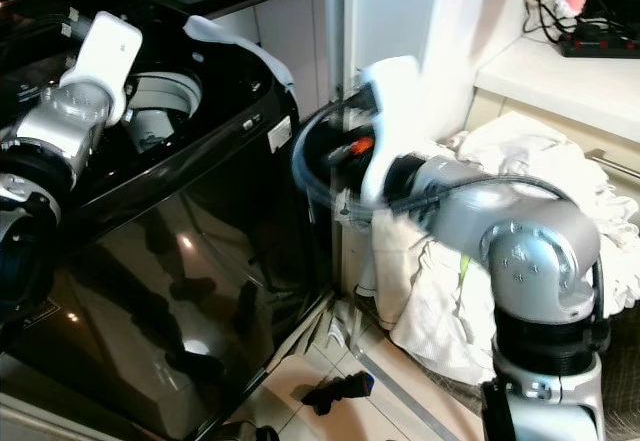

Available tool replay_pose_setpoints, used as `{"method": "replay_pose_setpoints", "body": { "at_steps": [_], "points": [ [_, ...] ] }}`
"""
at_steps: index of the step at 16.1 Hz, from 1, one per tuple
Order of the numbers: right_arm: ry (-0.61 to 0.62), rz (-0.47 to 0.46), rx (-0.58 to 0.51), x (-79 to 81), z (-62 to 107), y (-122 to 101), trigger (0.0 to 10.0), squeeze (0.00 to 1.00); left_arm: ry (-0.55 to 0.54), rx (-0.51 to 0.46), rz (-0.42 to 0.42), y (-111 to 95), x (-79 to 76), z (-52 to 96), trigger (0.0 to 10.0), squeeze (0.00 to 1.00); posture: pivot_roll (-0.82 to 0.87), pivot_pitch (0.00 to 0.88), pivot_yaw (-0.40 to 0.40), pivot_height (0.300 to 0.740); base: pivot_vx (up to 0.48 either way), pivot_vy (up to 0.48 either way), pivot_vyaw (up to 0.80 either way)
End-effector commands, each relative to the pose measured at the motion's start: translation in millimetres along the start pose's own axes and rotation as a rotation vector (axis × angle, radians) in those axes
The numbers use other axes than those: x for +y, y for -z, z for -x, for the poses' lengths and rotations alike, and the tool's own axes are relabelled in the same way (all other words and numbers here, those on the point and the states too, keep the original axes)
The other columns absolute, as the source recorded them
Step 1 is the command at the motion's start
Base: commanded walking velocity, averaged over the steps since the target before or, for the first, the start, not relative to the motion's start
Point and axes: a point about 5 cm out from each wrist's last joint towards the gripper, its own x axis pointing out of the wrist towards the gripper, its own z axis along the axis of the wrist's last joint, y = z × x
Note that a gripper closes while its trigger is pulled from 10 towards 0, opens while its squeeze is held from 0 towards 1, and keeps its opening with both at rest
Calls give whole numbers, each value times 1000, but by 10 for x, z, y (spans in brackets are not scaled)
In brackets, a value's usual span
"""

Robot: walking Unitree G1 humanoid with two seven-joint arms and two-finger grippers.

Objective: Clothes washing

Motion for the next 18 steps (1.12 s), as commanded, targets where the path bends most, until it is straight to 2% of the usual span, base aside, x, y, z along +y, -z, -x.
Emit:
{"method": "replay_pose_setpoints", "body": {
  "at_steps": [1,2,3,4,5,6,7,9,11,12,13,14,16,17,18],
  "points": [
    [207,52,-9,-261,21,-31,10000,0,102,-172,91,-324,-79,12,10000,0,-100,0,116,740,0,0,0],
    [387,116,35,-522,91,20,10000,1000,272,-282,179,-390,-329,52,10000,0,-102,0,115,740,0,0,0],
    [495,141,75,-725,173,78,10000,1000,448,-390,228,-390,-610,145,10000,0,-100,0,111,740,0,0,0],
    [553,163,105,-848,224,112,10000,1000,525,-436,243,-342,-788,228,10000,0,-100,0,110,740,0,0,0],
    [637,195,154,-1031,302,169,10000,1000,634,-472,277,-251,-1044,379,10000,0,-101,0,110,740,0,0,0],
    [692,208,193,-1180,363,226,10000,1000,723,-484,318,-180,-1226,512,10000,0,-100,0,107,740,0,0,0],
    [722,203,225,-1291,410,282,10000,1000,767,-491,318,-128,-1344,608,10000,0,-98,0,101,740,0,0,0],
    [766,210,274,-1447,466,379,10000,1000,873,-506,336,-66,-1471,753,10000,0,-96,0,96,740,0,0,0],
    [803,183,317,-1600,514,520,10000,1000,994,-520,352,-2,-1584,973,10000,0,-96,0,95,740,0,0,0],
    [806,185,321,-1614,518,536,10000,1000,1010,-523,346,7,-1598,1010,10000,0,-96,0,94,740,0,0,0],
    [817,185,334,-1666,537,588,10000,1000,1053,-528,359,13,-1624,1138,10000,0,-94,0,89,740,0,0,0],
    [820,184,339,-1679,545,606,10000,1000,1060,-532,370,1,-1624,1165,10000,0,-94,0,89,740,0,0,0],
    [871,196,383,-1761,596,713,10000,1000,1185,-537,371,-36,-1659,1343,10000,0,-91,0,85,740,0,0,0],
    [878,195,384,-1767,605,719,10000,361,1215,-536,367,-27,-1671,1375,10000,0,-91,0,85,740,0,0,0],
    [898,201,393,-1783,630,730,10000,0,1262,-532,349,-5,-1689,1432,10000,0,-95,0,87,740,0,0,0]
  ]
}}
